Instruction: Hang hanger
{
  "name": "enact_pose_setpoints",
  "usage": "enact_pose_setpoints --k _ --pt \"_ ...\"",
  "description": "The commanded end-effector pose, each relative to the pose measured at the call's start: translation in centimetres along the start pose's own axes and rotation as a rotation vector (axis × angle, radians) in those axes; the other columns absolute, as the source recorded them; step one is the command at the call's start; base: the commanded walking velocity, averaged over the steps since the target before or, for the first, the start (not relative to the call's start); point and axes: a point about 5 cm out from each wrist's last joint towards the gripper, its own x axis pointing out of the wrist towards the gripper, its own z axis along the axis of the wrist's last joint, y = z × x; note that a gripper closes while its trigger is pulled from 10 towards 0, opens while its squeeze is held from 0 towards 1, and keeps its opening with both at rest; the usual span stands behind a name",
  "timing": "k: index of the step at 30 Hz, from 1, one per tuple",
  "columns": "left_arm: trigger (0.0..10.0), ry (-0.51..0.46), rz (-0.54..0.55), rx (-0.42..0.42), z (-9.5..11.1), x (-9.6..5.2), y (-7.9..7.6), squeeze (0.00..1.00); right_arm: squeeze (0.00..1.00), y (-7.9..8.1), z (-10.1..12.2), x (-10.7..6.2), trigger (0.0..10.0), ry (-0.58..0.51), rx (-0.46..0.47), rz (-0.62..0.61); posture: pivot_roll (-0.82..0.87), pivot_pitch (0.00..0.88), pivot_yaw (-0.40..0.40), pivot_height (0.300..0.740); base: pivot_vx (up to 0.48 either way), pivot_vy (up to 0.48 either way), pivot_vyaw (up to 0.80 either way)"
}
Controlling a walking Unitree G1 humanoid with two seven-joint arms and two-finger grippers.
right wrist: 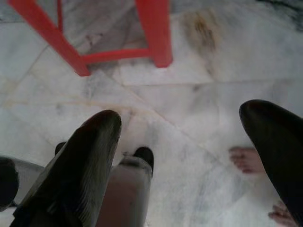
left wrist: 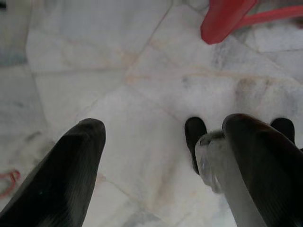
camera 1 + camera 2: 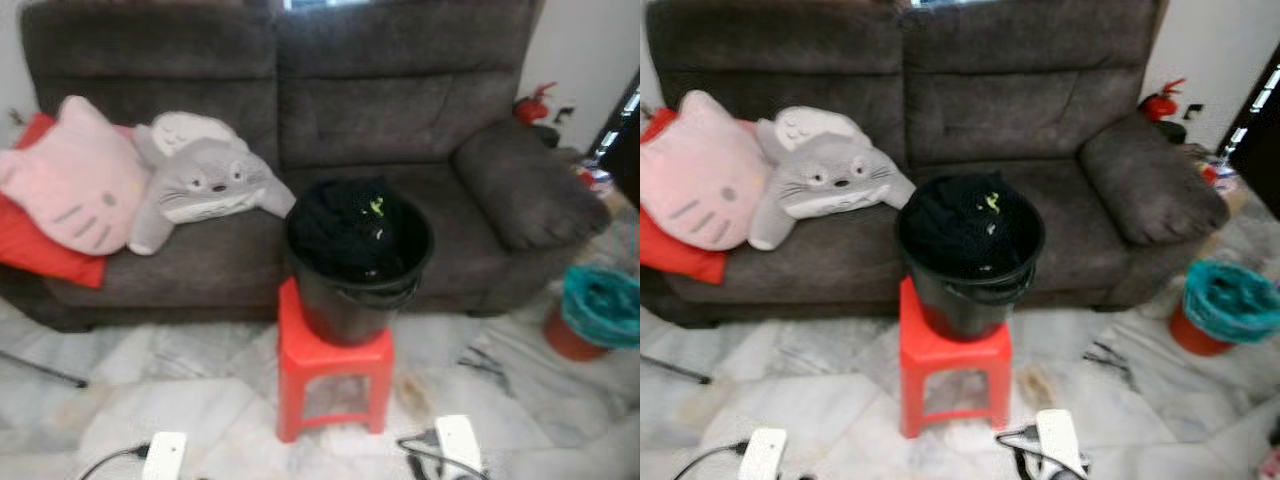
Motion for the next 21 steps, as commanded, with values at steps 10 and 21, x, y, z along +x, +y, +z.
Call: enact_pose_setpoints --k 10,21 --pt "10.0 0.021 -0.018 0.016 -0.3 0.0 -0.6 0.0 0.0 -1.2 -1.4 -0.4 10.0 0.03 0.019 -0.029 -0.12 0.0 0.014 0.74 0.0 0.0 -0.2" --pt "10.0 0.016 -0.014 0.016 -0.3 0.0 -0.5 0.0 0.0 -1.5 2.5 -0.3 10.0 -0.216 0.045 -0.136 -0.12 0.0 0.014 0.74 0.0 0.0 0.0"
